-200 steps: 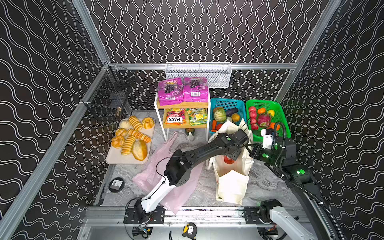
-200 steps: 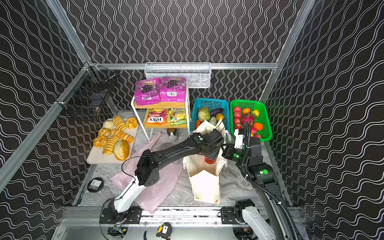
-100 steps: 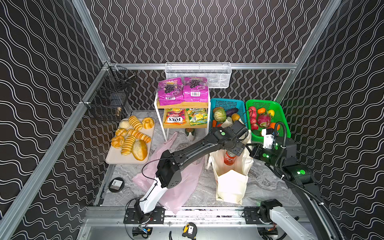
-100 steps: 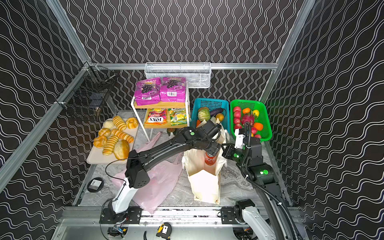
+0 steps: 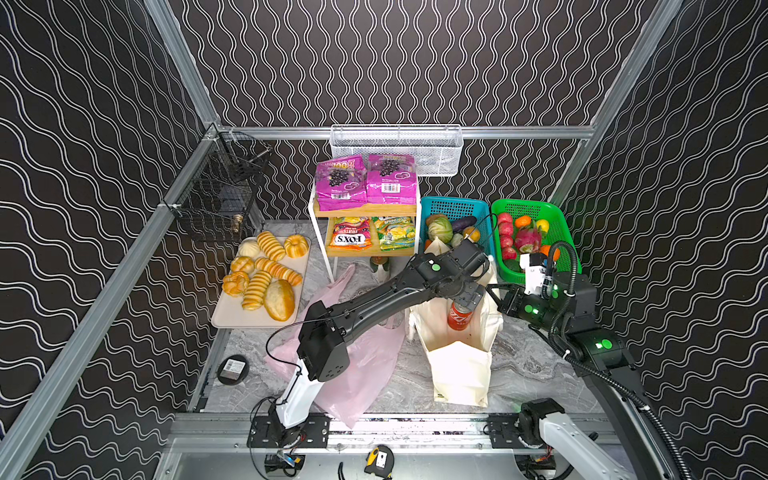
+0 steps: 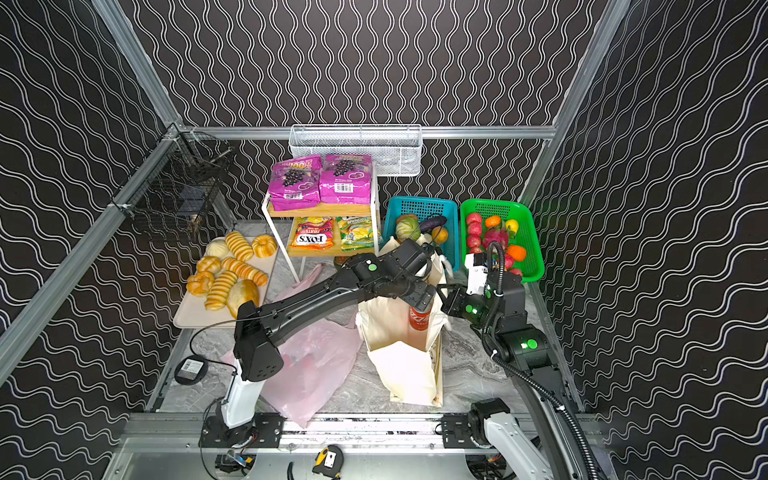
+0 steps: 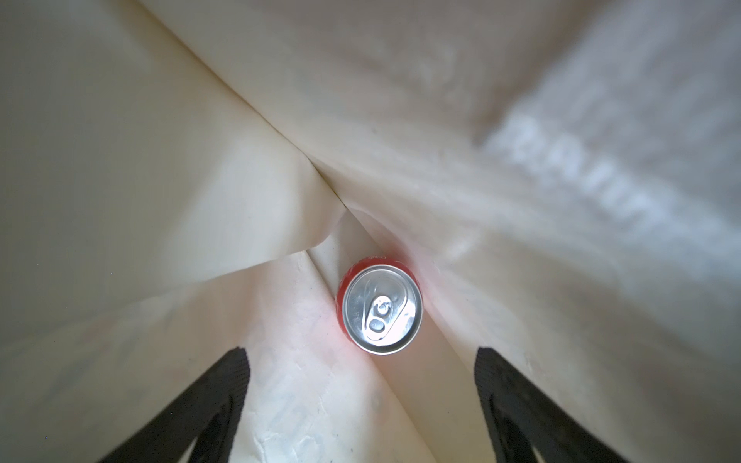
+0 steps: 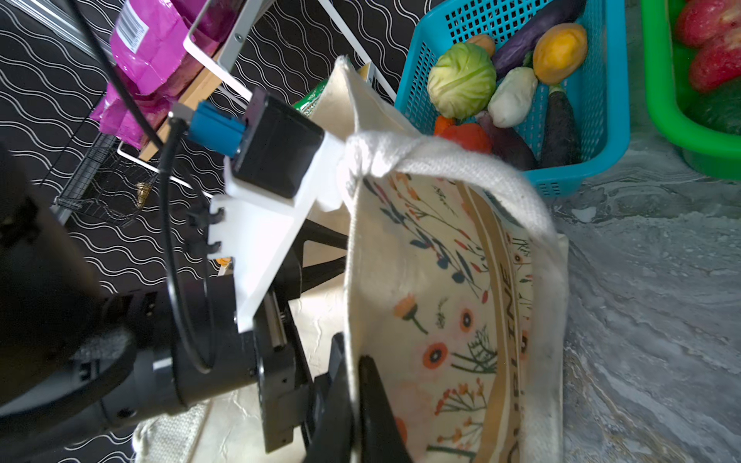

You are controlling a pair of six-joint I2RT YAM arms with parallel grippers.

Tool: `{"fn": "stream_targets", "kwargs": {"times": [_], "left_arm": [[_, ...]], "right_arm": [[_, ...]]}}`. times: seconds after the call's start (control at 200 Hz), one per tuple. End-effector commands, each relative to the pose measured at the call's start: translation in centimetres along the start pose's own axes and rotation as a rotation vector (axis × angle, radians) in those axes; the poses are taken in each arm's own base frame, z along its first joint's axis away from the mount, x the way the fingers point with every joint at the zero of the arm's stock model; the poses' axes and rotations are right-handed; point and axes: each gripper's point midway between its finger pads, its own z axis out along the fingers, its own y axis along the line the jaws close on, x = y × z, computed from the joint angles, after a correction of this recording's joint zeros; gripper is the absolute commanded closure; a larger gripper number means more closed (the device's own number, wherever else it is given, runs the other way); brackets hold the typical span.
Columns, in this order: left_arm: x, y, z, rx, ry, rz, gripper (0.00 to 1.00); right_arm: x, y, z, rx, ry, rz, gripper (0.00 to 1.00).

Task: Place the mixed food into the grocery bags and tie them
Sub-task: 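Lower the cola can into the tote and open the left gripper, then withdraw the left gripper from the tote toward the wooden shelf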

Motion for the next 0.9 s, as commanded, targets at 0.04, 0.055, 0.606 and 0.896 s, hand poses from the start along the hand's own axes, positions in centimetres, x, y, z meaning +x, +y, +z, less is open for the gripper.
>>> {"fn": "stream_targets", "kwargs": {"times": [0.04,0.055,0.606,0.896], "left_arm": [[-4.8,-2.5,-7.9,0.155,-0.199,0.038,0.11],[-4.6,-2.3,-7.7,0.145,-0.191,0.037,0.11],[-6.4,0.6,-13.9,0.043,-0.342,0.023,0.13],[-3.7,11.5,-16.8,-0.09,-0.419,-0.205,0.16]], "right_arm": [[0.6,-3.8,0.2,0.187,0.006,0.041,0.97],[0.6,-3.8,0.2,0.19,0.007,0.042,0.98],[1.0,-4.5,0.4,0.22,0.018,0.052,0.98],[0.7,-4.4,0.5,0.216,0.016,0.051,0.98]]}}
